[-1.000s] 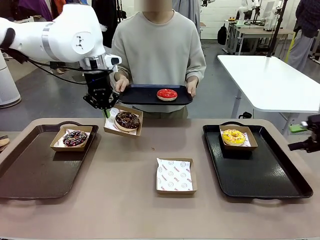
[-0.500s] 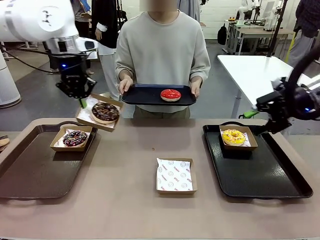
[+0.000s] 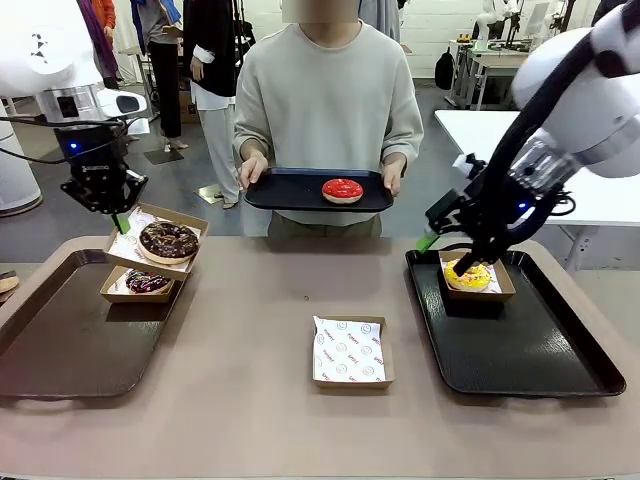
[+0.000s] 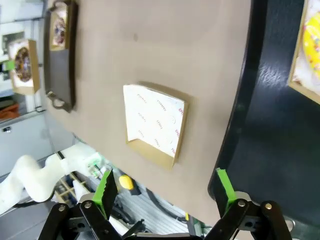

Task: Individually package the donuts and arrange them on the tray.
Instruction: Place the picked Paper togo box on the Handle tray while simultaneously picking up another Paper togo box from the table with the other hand.

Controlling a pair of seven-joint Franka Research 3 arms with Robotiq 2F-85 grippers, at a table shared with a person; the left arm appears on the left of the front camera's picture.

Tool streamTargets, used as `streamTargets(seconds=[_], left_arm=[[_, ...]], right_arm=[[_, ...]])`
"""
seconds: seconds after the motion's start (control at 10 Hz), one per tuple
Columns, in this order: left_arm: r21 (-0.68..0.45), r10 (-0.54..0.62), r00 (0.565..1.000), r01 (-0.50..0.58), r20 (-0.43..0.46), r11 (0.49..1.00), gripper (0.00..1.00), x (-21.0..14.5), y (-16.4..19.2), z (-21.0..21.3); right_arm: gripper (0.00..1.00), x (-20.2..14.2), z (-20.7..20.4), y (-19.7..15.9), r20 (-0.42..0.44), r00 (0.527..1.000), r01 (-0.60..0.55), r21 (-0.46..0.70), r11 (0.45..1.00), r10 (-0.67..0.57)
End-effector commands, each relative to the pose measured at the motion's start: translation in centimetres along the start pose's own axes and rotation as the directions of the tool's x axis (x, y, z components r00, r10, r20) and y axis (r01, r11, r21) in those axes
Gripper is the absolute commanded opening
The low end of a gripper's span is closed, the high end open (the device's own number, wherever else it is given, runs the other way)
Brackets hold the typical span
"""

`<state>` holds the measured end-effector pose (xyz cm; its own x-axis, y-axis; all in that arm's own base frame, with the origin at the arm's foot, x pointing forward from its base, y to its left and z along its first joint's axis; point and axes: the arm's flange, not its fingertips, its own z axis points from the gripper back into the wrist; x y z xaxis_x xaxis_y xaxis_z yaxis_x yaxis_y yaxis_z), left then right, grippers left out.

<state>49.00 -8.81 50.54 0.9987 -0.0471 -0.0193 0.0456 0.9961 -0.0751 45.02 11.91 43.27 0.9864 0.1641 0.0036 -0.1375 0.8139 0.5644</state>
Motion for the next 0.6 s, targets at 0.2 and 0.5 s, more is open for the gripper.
streamTargets(seconds=[0.2,0.5], left_arm=[[-0.036,-0.006,1.000,0.006,0.010,0.999,0.01,-1.2,1.9,-0.8],[-0.003,0.002,1.000,-0.002,-0.009,1.000,0.01,-0.7,1.2,-0.6]], right_arm=[[1.00,1.3,-3.7,0.9,-0.010,1.000,-0.011,-0.117,0.993,0.010],[1.00,0.8,-2.8,0.9,-0.012,1.000,-0.028,-0.074,0.997,0.027]])
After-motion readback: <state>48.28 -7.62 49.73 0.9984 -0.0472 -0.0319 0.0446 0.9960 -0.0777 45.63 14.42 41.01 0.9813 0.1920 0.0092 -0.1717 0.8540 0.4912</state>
